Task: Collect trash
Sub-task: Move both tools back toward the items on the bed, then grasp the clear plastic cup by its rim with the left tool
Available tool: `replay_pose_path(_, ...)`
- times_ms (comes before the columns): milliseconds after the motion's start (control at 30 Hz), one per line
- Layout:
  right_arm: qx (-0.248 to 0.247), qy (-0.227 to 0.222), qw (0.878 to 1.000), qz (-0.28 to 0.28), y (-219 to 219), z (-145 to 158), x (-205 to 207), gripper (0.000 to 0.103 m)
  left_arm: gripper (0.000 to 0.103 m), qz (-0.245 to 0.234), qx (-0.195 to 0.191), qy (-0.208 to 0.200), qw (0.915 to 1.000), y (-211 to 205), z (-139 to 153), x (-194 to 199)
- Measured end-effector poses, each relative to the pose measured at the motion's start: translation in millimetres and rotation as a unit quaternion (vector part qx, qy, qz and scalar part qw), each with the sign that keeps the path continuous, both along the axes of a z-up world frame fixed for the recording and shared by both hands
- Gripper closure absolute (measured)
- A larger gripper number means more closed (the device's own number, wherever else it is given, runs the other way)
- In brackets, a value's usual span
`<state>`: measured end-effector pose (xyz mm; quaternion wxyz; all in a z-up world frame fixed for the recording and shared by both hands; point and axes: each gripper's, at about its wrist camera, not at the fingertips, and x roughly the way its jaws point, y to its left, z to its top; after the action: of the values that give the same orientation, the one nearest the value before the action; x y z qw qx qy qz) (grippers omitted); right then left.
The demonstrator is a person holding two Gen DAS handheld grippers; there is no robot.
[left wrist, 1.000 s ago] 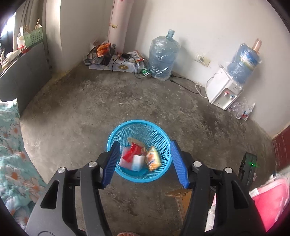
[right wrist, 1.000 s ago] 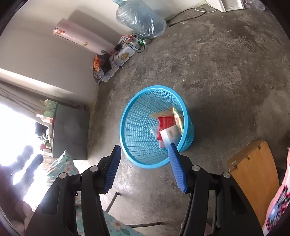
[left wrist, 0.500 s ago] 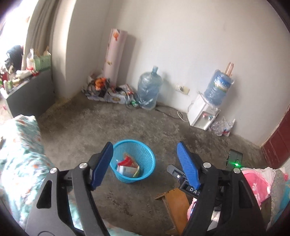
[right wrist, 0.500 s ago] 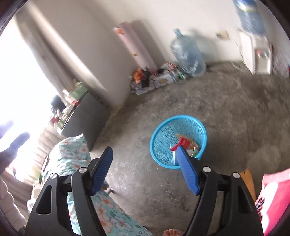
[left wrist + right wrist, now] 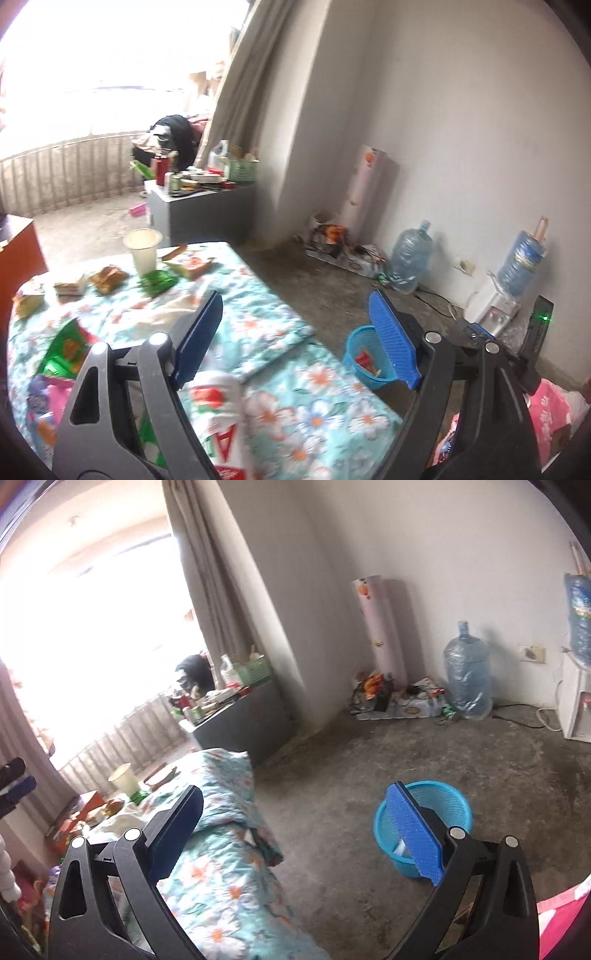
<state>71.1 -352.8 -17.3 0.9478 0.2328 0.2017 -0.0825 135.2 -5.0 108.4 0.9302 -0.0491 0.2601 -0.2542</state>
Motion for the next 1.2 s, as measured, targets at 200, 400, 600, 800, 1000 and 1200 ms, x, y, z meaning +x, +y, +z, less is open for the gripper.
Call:
replay_pose_path(200,0.029,0.017,0.995,0.089,50.9,1.7,24.9,0.007,0.026,0.089,-0.021,0.017,0.9957,104.2,-13.2,-27.0)
replay_pose_path(400,0.041,0.036,0.986,0.155,98.9,3.1,39.0,0.007,0.026,0.091,-0.006,0.032,0.9953,125.6,-43.4,-44.4)
replay_pose_path(600,0.041,0.052,0.98,0.187,131.3,1.4,51.1,0.007,0.026,0.067,-0.021,0.059,0.9958,113.1,-66.0,-31.3)
replay_pose_path(800,0.068,0.063,0.972,0.217,139.7,-2.5,69.3,0.007,0.037,0.056,0.051,0.037,0.9965,79.8,-72.6,6.4)
replay_pose_path(1000,0.136,0.082,0.952,0.26,138.0,-7.2,106.9,0.012,0.053,0.047,0.165,0.025,0.9849,43.1,-100.0,38.2)
replay_pose_path(1200,0.192,0.122,0.92,0.318,152.1,-17.7,171.0,0.015,0.071,0.05,0.166,0.057,0.9831,41.5,-121.4,60.0)
